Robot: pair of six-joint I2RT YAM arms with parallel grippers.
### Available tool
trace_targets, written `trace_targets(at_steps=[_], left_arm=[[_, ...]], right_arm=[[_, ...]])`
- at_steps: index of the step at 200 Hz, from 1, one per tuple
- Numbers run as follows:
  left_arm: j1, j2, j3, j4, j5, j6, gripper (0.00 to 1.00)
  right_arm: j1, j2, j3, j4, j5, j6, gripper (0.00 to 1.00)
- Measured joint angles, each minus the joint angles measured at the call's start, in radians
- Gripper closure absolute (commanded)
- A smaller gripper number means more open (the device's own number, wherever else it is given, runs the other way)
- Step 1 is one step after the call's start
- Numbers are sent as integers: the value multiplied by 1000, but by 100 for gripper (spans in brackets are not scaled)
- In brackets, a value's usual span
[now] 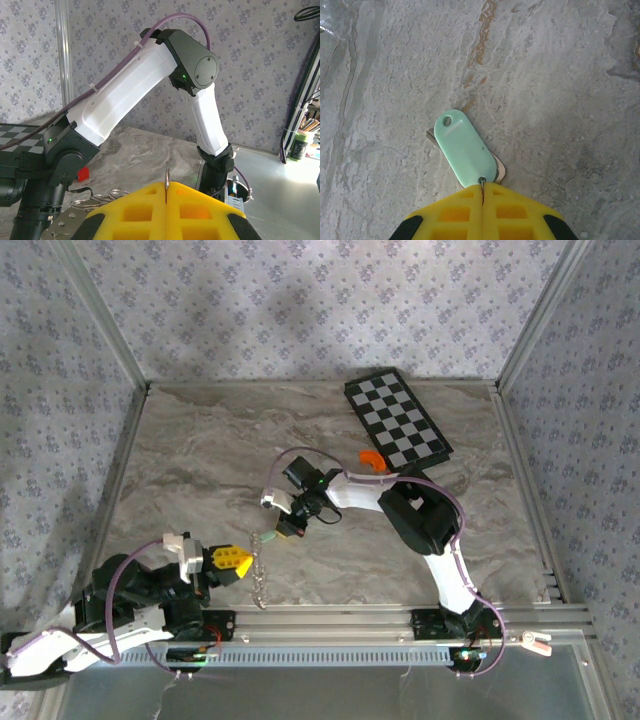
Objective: Put the keys on the keyring
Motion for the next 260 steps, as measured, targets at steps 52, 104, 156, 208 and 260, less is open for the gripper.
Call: trace_targets(at_steps=[52,104,156,208,260], left_arm=[[0,0,0,0,-7,0,100],[0,-1,-3,-3,-51,3,100],[0,-19,-13,-5,-85,3,100],[0,-19,-18,-11,-89,3,100],[0,-19,-21,-11,-89,2,100]], right_arm=[[1,-73,-77,0,74,20,100],[11,-235,-181,-113,250,90,100],[41,-298,-227,-291,443,247,100],[108,-339,-241,-438,520,351,100],[140,-340,-253,-547,528,434,100]])
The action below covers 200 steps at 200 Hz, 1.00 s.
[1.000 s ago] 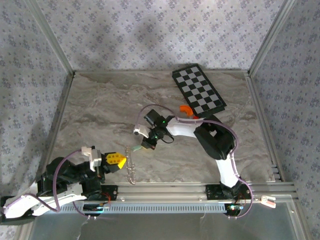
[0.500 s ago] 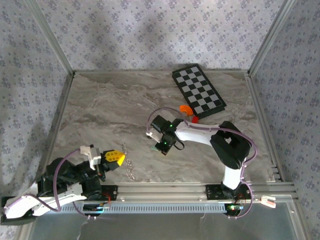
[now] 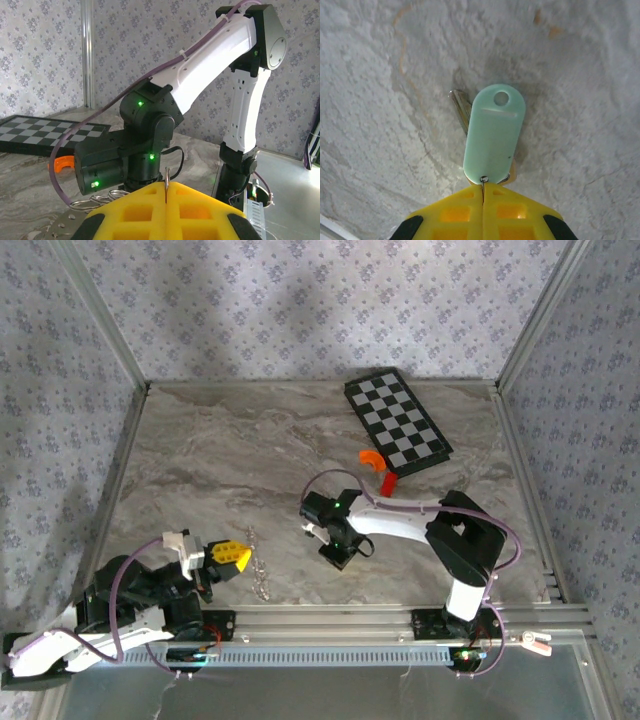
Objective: Put the keys on the keyring
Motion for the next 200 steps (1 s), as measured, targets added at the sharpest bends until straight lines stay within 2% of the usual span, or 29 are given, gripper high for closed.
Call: trace_targets(at_steps=[55,112,180,200], left_arm=[[0,0,-14,0,9,-2,100],[0,0,-14,0,11,-2,100],[0,0,-14,0,11,-2,100],[0,0,-14,0,11,-2,100]], right_arm=[[5,2,0,-43,23,35,100],[13,4,0,-44,29,47,91],[17,-82,-53,0,37,96,74],[19,-130,-77,13,41,117,62]])
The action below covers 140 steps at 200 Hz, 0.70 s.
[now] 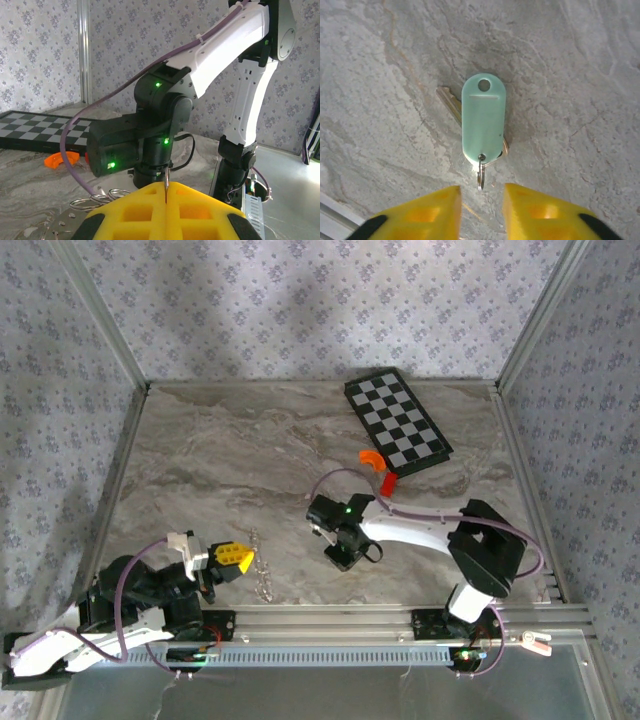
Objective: Put the keys on the keyring
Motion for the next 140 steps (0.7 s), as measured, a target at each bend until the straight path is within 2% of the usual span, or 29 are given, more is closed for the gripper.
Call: trace_targets(at_steps=[19,42,140], left_arm=[[0,0,0,0,0,0,100],[0,0,0,0,0,0,100],[0,0,-3,0,0,0,100]], right_arm=[[0,-55,-38,23,-4,16,50],[0,-127,-106,58,-23,39,47],[-5,-251,-348,339,-50,60,62]])
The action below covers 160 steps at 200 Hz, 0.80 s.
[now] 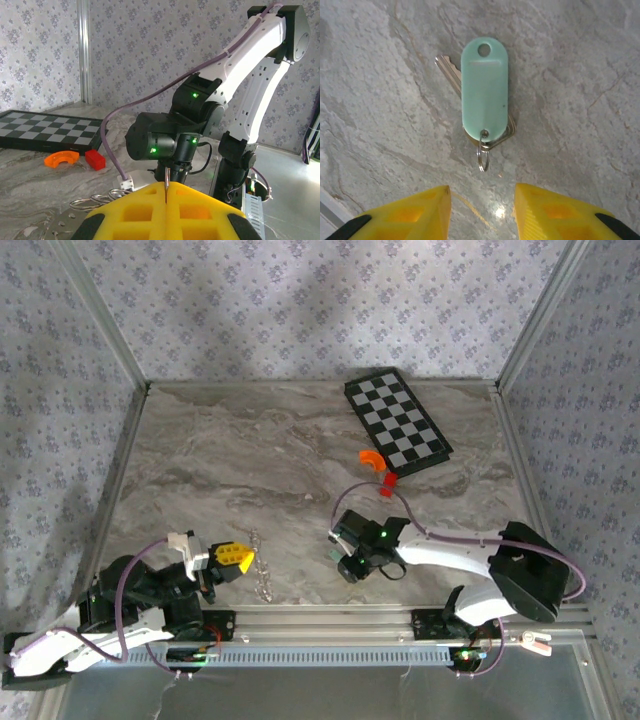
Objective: Put the keys on the keyring
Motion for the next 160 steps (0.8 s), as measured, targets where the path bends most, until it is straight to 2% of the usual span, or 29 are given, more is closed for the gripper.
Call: trace_targets(at_steps=[54,160], left_arm=[[0,0,-1,0,0,0,100],[0,0,-1,0,1,0,100]], right_arm=[[0,-32,-64,121,9,-7,64],[0,-32,-64,154,20,-15,72]])
